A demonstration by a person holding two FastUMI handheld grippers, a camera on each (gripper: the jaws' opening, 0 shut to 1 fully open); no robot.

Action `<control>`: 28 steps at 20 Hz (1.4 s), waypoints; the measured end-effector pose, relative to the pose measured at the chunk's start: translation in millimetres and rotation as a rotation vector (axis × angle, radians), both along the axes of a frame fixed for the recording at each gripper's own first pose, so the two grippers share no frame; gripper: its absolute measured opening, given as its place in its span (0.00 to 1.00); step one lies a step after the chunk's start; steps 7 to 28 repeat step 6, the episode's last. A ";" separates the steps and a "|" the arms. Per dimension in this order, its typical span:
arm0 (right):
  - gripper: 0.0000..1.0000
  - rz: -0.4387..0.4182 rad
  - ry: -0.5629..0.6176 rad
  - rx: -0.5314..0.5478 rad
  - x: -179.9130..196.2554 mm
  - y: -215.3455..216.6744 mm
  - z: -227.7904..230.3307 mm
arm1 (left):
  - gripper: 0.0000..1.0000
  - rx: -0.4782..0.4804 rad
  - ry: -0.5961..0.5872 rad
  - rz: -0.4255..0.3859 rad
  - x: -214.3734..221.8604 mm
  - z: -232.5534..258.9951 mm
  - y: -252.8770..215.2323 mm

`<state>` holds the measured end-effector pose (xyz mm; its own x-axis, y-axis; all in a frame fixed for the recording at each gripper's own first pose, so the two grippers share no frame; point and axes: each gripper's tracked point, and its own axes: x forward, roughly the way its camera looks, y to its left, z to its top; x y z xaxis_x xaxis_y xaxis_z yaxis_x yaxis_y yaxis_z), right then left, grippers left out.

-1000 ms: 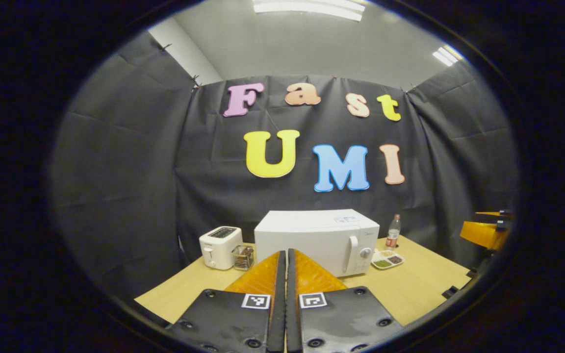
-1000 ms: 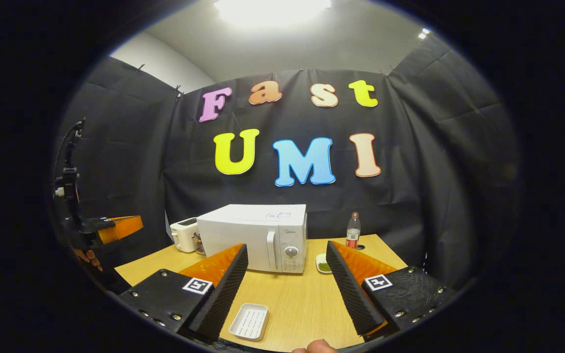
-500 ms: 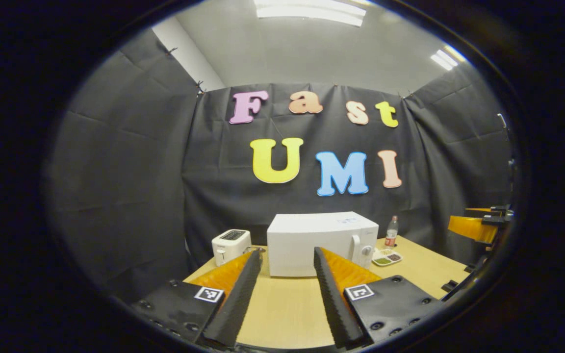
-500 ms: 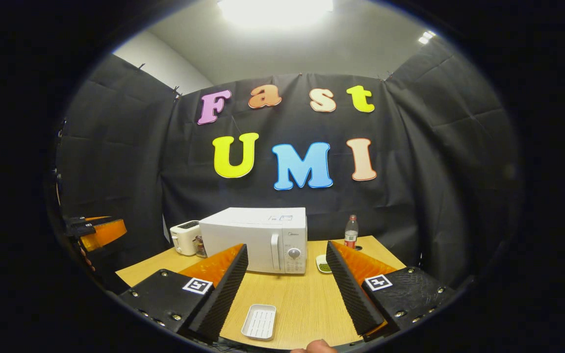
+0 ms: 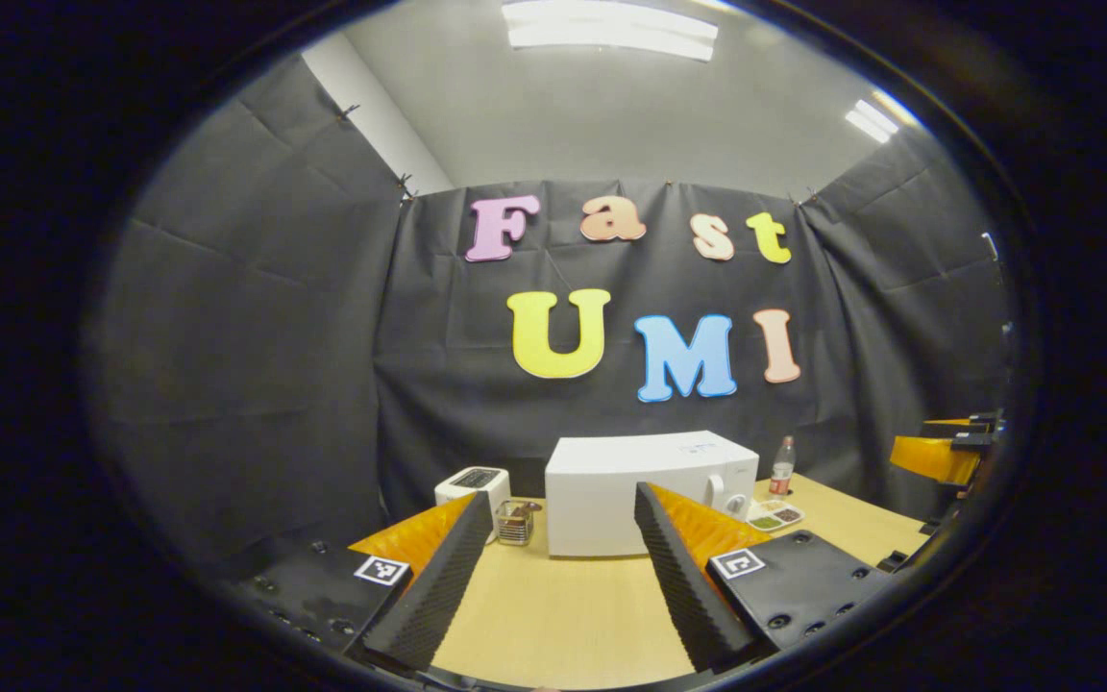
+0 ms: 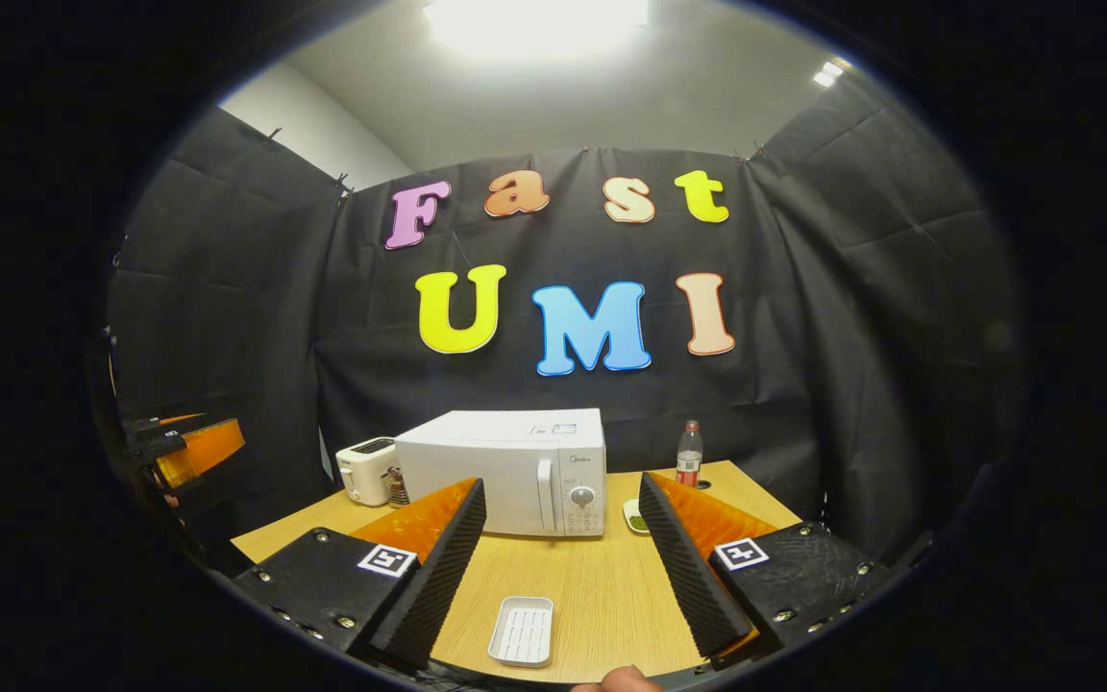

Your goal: Open the microwave oven with the left hand, put the food in, and close the microwave oven.

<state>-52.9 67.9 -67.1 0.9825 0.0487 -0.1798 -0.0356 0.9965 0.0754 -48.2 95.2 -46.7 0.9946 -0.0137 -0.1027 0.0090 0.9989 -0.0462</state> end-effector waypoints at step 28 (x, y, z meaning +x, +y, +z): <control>0.97 -0.006 -0.066 -0.019 9.9 8.5 17.3 | 0.98 0.011 0.029 0.026 -4.0 -9.7 19.8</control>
